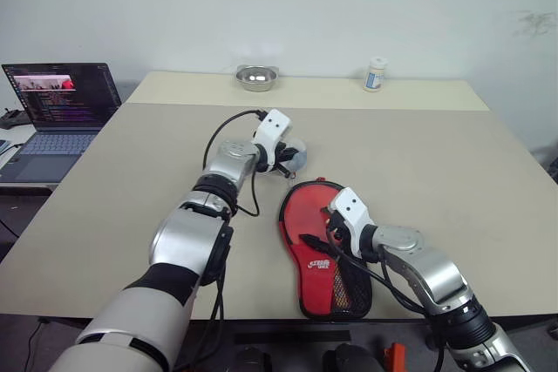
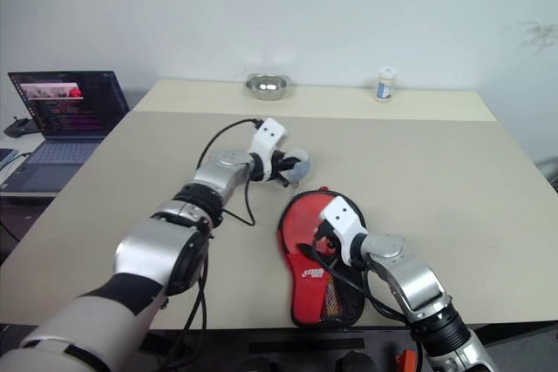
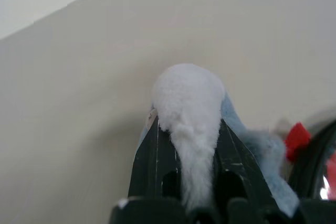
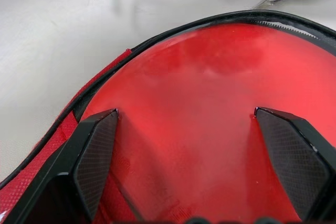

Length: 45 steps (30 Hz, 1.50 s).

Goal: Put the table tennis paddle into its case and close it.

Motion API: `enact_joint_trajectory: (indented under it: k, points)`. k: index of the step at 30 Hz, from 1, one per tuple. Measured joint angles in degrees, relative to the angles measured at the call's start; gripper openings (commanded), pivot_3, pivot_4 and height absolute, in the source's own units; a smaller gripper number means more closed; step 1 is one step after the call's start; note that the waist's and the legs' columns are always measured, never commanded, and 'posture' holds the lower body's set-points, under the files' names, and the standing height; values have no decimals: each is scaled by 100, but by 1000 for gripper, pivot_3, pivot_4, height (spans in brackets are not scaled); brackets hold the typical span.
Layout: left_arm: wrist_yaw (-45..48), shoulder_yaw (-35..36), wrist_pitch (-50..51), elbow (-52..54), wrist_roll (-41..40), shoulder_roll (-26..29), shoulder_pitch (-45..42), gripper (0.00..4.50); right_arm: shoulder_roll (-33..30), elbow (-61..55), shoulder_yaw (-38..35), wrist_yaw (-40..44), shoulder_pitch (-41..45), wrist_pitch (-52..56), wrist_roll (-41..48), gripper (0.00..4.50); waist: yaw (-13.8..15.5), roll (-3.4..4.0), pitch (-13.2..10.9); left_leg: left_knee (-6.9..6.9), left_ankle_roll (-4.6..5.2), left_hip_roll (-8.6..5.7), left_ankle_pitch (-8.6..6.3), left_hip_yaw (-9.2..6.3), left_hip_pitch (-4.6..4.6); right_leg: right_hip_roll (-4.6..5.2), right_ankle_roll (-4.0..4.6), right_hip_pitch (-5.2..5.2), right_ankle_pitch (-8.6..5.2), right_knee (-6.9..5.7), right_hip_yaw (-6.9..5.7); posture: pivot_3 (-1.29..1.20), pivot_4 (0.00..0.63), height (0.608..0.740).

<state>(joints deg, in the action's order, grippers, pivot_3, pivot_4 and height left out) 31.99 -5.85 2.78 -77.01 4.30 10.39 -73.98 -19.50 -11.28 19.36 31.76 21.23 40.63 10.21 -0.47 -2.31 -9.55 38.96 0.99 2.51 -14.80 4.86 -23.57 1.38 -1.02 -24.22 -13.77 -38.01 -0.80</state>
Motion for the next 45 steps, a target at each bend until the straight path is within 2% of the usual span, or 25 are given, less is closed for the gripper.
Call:
enact_joint_trajectory:
  k: [7,18,32,39,44,45]
  points:
    - [-848,-3,-232,-235,421,-716,-293,233,-25,-98,68,46,-49,101,-12,4500,9,0,0,-2,0,0,0,2,3,-1,-4,0,-3,0,-2,0,150,740]
    - [-620,19,-432,-263,659,-1879,-556,233,-26,-327,179,45,-155,211,-60,4500,15,7,4,-5,0,-3,-1,5,6,-1,-8,3,-6,4,-6,0,150,740]
    - [370,103,-568,-260,637,-1963,-546,232,-15,-353,198,35,-153,251,-69,4500,6,11,7,-7,1,-2,-1,6,10,-1,-10,3,-7,4,-5,0,150,740]
    - [872,171,-568,-228,547,-1953,-501,2592,17,-252,211,76,-41,250,-68,4500,-6,13,8,-7,1,0,-1,6,15,-4,-10,6,-7,2,-3,0,150,740]
    - [1132,170,-597,-181,531,-1949,-488,4486,36,-200,226,85,-5,247,-68,4500,-19,15,9,-7,1,4,-1,7,20,-8,-12,9,-9,0,-2,0,150,740]
    - [1143,171,-603,-170,525,-1945,-485,4486,39,-199,225,84,2,247,-68,4500,-20,15,9,-7,1,4,-1,7,20,-8,-12,9,-9,0,-1,0,150,740]
